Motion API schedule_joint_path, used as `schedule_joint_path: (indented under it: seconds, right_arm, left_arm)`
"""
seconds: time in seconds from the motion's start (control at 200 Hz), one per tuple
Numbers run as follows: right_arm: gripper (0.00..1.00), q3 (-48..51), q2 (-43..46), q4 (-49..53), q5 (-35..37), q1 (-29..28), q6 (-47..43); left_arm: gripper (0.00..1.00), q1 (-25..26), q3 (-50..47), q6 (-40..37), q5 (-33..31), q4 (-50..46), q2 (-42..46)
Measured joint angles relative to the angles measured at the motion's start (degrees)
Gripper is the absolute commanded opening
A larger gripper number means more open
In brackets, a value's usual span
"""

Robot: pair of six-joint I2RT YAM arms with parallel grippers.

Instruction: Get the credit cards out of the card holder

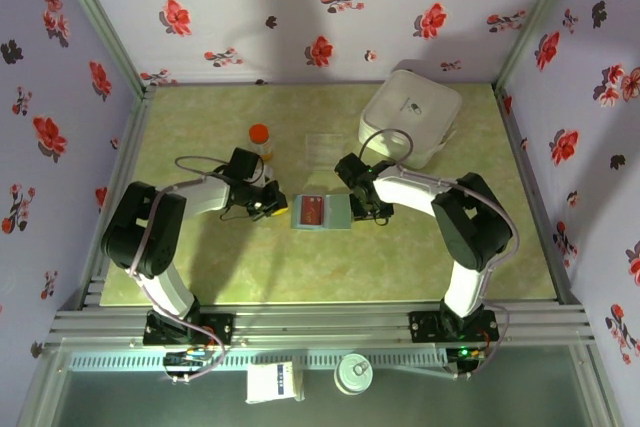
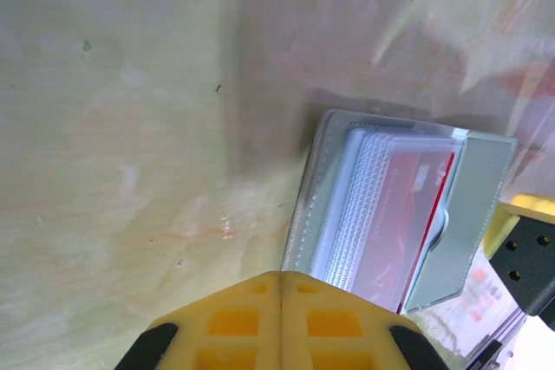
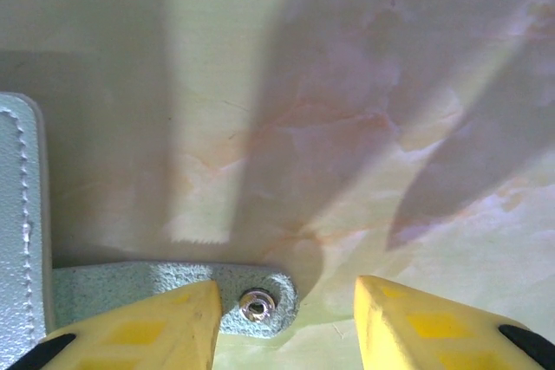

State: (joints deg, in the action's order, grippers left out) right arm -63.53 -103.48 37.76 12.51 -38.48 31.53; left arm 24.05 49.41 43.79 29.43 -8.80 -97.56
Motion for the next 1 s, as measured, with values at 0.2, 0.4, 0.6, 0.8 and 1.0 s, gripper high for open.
schedule_joint_path:
  seconds: [0.2, 0.4, 0.6, 0.8, 1.0]
  right_arm:
    - [0.46, -0.44, 2.75, 2.45, 0.00, -0.04, -0.02]
    - [0.46, -5.38, 5.42, 5.44, 0.26, -1.49, -0.02]
    - [0.46, -11.06, 5.09, 6.82, -0.11, -4.48, -0.02]
    - [0.49, -11.98, 1.77, 3.10, -5.64, -6.05, 0.59]
    - [0.59, -7.78, 0.92, -1.42, -10.01, -4.76, 2.51]
  left_arm:
    - [0.00, 0.00, -0.02, 0.87, -0.50, 0.83, 1.64]
    - [0.00, 0.07, -0.42, 1.73, -0.48, 1.97, 1.64]
    - [0.00, 1.22, -0.37, 2.62, -0.48, 2.78, 1.64]
    - [0.00, 4.52, 1.44, 3.15, -0.48, 3.58, 0.07]
    - [0.09, 5.57, 3.48, 3.85, -0.52, 4.00, -1.75]
